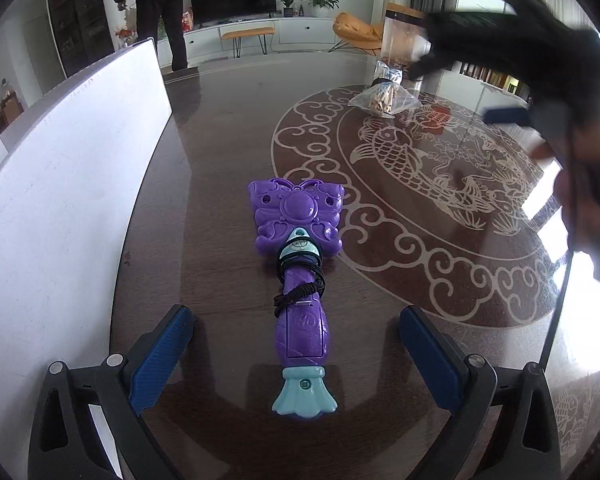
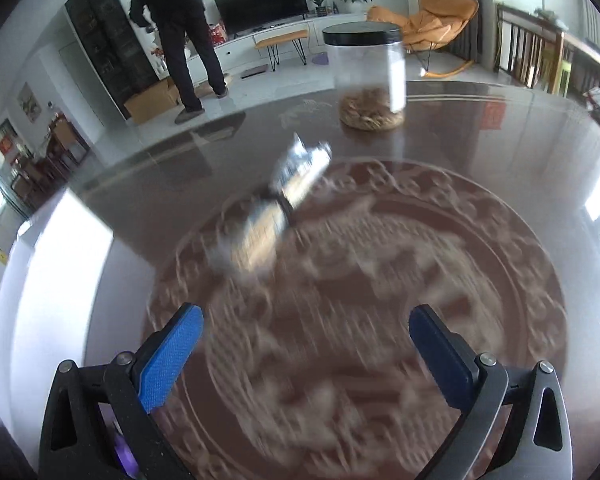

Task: Organize objects
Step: 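Hold the left tool over the toy while the right tool grasps the bagged chopsticks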

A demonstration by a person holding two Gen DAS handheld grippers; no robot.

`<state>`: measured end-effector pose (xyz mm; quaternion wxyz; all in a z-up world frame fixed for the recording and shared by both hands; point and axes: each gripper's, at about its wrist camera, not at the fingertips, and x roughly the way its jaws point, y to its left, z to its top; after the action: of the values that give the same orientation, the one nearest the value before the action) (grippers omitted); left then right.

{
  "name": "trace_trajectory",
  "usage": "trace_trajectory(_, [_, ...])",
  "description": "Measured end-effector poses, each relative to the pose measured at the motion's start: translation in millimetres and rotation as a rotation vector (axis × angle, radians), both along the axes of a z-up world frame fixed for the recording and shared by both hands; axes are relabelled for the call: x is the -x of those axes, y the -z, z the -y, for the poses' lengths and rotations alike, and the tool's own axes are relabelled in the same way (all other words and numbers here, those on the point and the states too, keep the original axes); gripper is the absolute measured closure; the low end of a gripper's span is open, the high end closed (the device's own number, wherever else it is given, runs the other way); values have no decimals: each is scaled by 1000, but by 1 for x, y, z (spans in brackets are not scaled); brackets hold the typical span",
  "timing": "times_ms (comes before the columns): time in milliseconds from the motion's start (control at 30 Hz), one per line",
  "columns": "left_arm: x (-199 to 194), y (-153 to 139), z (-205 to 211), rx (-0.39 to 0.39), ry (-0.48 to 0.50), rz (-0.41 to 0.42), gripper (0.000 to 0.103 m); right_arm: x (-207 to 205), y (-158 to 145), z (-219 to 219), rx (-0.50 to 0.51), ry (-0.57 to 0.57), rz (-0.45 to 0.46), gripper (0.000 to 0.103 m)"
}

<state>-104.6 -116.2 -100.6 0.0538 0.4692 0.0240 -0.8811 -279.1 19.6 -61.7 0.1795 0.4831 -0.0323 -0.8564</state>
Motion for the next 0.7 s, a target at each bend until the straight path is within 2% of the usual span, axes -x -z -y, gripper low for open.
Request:
trace_trajectory(100, [0,0,0,0,0,0,0,39,4,21,12,17,48,1])
trace_trajectory(167, [0,0,0,0,1,0,0,58,13,39,-24,0,78,2])
trace_trajectory(267, [0,0,0,0,1,-1,0,70,32,60,-75,-50,106,11])
trace_trajectory(300, [0,0,0,0,1,-1,0,67,32,64,-103,-61,51,26])
trace_trajectory(333, [0,0,-1,0,1,-1,0,64,33,67,-131,-78,17,36])
trace_trajectory(400, [0,0,-1,0,1,0,0,56,34,68,-215,-73,-43,72])
trace_trajectory(533, [0,-1,-1,0,1,-1,0,38,33,44,-212,-76,-52,74])
trace_trajectory(700, [1,-1,-1,0,1,-1,0,-15,34,-1,-224,-59,-98,74])
